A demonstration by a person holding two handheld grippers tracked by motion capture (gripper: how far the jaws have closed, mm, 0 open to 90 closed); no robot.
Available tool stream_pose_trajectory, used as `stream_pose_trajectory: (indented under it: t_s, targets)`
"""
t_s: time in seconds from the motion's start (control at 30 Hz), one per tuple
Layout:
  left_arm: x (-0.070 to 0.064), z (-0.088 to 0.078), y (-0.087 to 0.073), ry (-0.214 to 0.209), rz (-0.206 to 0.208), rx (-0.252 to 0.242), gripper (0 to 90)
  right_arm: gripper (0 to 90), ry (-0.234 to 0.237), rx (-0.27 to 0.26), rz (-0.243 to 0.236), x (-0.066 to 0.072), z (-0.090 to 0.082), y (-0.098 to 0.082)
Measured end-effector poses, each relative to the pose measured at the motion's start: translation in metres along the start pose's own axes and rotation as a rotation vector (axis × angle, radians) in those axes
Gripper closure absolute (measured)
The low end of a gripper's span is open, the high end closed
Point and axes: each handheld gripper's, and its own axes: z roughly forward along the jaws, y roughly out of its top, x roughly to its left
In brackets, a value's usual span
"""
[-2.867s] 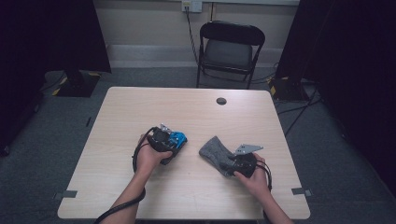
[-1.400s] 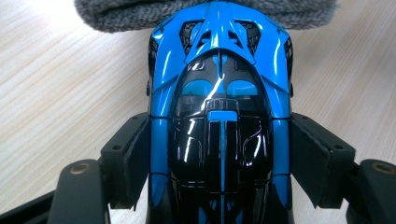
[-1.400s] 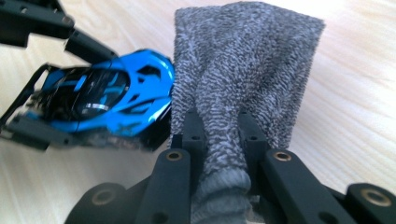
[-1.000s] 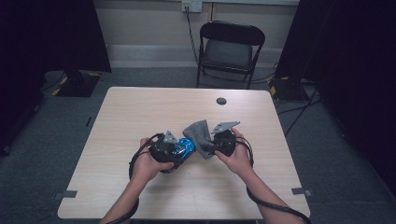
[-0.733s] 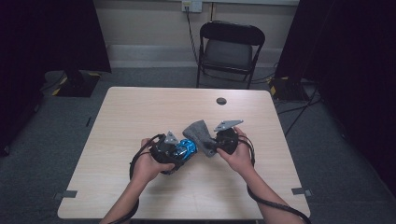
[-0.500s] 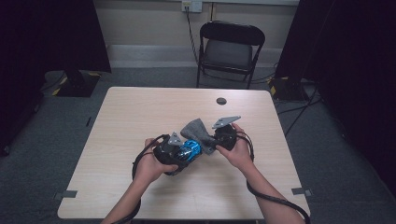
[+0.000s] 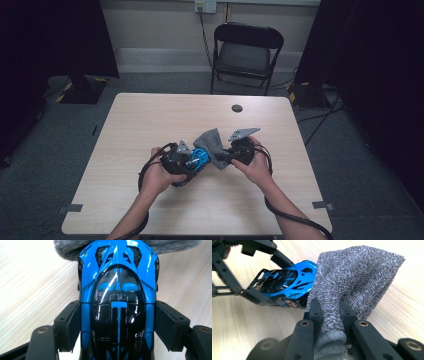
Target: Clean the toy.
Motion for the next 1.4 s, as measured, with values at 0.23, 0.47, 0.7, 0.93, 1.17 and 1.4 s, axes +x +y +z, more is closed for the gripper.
stream_pose_trajectory:
  t_s: [0.23,0.47,0.7,0.93,1.17,1.4]
  targets:
    - [0.008,-0.001,-0.004,0.033,-0.022,0.001,28.2,77.3,0.041,-0.014,-0.004,0.006,-0.002,-0.005]
    - [0.014,-0.005,-0.005,0.055,-0.038,-0.004,28.2,77.4,0.076,0.002,-0.017,0.016,0.0,-0.013]
    - [0.021,-0.009,-0.009,0.076,-0.071,-0.015,28.1,77.3,0.087,0.005,0.007,0.016,-0.003,-0.026]
    - [0.026,-0.012,-0.011,0.079,-0.092,-0.019,28.2,77.3,0.074,-0.019,0.025,0.011,-0.015,-0.035]
    - [0.02,-0.015,-0.006,0.067,-0.079,-0.034,28.2,77.3,0.002,-0.063,0.073,-0.006,-0.03,-0.034]
    - [0.007,-0.013,0.0,0.039,-0.035,-0.03,28.2,77.2,-0.038,-0.081,0.101,-0.022,-0.031,-0.016]
